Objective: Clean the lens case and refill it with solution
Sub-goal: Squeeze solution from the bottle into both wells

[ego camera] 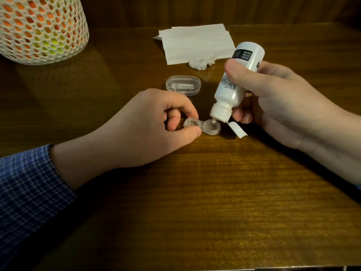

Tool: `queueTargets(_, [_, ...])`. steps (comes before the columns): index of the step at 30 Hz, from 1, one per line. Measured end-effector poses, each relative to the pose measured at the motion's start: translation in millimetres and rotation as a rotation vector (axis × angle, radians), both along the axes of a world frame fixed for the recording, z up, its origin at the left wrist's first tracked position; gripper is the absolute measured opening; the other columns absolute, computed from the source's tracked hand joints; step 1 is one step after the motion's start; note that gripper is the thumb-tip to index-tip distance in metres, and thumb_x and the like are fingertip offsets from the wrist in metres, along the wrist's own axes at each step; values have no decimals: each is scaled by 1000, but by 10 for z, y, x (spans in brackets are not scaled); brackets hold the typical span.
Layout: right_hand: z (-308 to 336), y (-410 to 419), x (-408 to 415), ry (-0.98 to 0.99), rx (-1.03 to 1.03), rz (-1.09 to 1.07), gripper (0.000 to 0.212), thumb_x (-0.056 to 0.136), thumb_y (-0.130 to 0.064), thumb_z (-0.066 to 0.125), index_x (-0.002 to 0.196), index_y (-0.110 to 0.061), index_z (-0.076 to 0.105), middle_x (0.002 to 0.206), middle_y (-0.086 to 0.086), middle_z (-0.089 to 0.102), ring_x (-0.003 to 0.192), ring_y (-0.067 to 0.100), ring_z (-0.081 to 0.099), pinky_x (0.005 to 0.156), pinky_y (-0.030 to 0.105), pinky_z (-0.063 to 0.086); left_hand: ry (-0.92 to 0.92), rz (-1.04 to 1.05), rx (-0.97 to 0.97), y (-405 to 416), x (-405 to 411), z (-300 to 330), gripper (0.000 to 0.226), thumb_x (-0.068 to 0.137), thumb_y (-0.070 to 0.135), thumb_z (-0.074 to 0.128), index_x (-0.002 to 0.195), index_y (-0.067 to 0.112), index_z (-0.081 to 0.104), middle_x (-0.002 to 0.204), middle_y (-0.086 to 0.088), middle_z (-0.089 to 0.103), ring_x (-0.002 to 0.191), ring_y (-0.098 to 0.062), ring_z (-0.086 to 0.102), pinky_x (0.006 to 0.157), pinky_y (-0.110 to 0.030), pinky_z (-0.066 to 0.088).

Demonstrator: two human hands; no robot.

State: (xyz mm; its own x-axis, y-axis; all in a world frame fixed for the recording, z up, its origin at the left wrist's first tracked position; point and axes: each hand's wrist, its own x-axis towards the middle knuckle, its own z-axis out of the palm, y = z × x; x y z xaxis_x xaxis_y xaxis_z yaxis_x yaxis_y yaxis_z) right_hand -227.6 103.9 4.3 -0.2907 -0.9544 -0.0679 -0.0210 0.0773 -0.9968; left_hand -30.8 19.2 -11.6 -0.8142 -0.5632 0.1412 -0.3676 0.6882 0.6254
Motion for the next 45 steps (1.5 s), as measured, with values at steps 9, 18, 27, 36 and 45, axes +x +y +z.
queueTargets(9, [3,2,-23,-36,1,14,21,95,-40,63,101,-20,63,69,-5,72,51,10,55,44,19,42,-3,2,20,-1,1,9,24,80,48,65,99,34,73,72,7,64,68,-14,61,65,-13,49])
queueTargets(18, [3,3,-11,-24,-19,-6,23,97,-41,62,99,-18,62,65,-5,71,49,9,55,43,19,43,3,2,17,8,3,11,20,82,45,68,98,34,73,71,6,64,68,-16,61,66,-16,50])
queueTargets(27, [-8,16,9,42,-20,11,23,98,-40,61,101,-18,64,68,-6,71,55,9,58,46,19,46,3,4,4,9,2,3,21,82,45,68,99,33,73,72,6,64,70,-20,61,67,-27,50])
queueTargets(36, [-22,18,11,91,-30,15,17,97,-40,62,103,-24,63,72,-9,72,58,10,58,48,19,45,-2,0,6,13,1,17,24,81,46,66,100,33,73,72,6,64,69,-19,61,65,-23,50])
queueTargets(45, [-29,10,-5,69,-29,15,15,97,-40,62,100,-26,64,72,-9,73,57,8,59,47,19,45,-3,-1,6,15,4,16,23,81,47,66,98,34,73,72,7,64,69,-19,61,66,-26,50])
